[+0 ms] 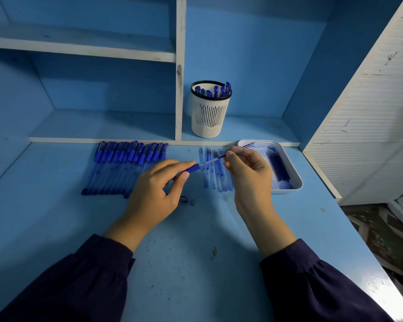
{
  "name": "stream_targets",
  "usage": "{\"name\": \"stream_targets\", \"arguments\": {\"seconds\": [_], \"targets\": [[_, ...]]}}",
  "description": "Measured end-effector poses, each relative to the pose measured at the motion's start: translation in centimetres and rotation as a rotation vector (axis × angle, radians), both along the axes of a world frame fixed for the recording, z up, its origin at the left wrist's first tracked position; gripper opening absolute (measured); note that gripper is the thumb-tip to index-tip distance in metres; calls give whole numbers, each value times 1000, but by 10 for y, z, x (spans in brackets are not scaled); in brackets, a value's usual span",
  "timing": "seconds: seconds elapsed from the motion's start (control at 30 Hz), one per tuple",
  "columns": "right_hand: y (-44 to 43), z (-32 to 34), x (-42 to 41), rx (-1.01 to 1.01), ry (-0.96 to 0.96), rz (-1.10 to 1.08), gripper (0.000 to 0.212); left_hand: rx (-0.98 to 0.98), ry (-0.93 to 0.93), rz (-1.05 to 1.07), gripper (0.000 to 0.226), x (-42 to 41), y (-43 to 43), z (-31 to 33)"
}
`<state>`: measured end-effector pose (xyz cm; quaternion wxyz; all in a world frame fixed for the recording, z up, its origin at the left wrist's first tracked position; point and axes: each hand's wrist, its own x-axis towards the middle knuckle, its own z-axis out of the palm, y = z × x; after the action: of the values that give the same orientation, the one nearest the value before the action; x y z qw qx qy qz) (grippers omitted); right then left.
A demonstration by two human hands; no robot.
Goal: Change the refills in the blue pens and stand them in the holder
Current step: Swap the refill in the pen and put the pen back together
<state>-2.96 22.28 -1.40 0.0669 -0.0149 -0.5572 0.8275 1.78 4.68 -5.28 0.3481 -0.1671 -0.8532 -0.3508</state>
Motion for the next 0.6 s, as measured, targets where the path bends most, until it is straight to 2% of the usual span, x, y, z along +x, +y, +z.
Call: {"name": "stream_targets", "arguments": {"seconds": [0.13,0.33,0.5,0.6], "targets": [[2,4,5,133,155,-10,11,16,4,9,26,0,-2,0],[-9,3,20,374,337,163,16,36,10,-2,28,0,-1,-1],[-6,-1,14,361,337,16,11,25,14,10,28,0,-2,-1],[-2,0,13,341,329,47,11,25,8,-2,29,0,-2,-1]]}}
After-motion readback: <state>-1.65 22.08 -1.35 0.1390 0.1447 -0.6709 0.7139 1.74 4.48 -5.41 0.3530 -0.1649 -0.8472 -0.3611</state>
